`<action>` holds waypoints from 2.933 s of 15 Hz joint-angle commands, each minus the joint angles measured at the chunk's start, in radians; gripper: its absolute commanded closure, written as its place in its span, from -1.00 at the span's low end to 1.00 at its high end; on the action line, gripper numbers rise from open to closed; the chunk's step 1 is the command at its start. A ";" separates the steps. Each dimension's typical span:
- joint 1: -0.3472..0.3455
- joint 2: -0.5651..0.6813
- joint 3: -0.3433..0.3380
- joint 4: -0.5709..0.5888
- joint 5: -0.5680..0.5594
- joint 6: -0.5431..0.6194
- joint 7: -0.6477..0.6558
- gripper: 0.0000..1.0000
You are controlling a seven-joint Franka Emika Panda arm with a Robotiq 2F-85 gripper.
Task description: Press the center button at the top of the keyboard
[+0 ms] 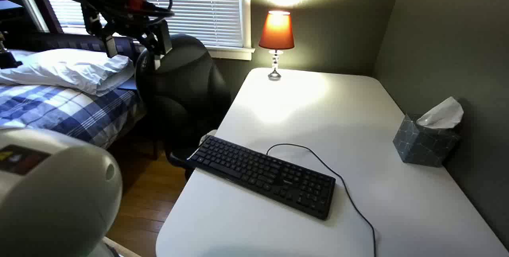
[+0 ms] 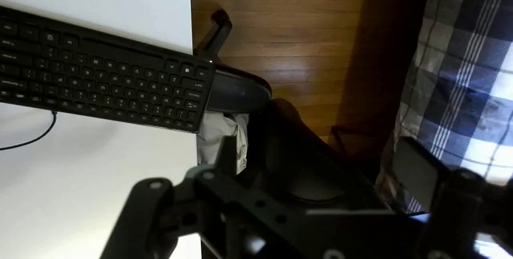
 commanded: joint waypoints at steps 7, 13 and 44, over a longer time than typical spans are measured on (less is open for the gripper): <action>-0.014 0.004 0.011 0.002 0.010 -0.006 -0.010 -1.00; -0.095 0.037 -0.039 0.004 0.009 0.053 0.007 -1.00; -0.323 0.455 -0.058 0.030 -0.303 0.411 0.011 -1.00</action>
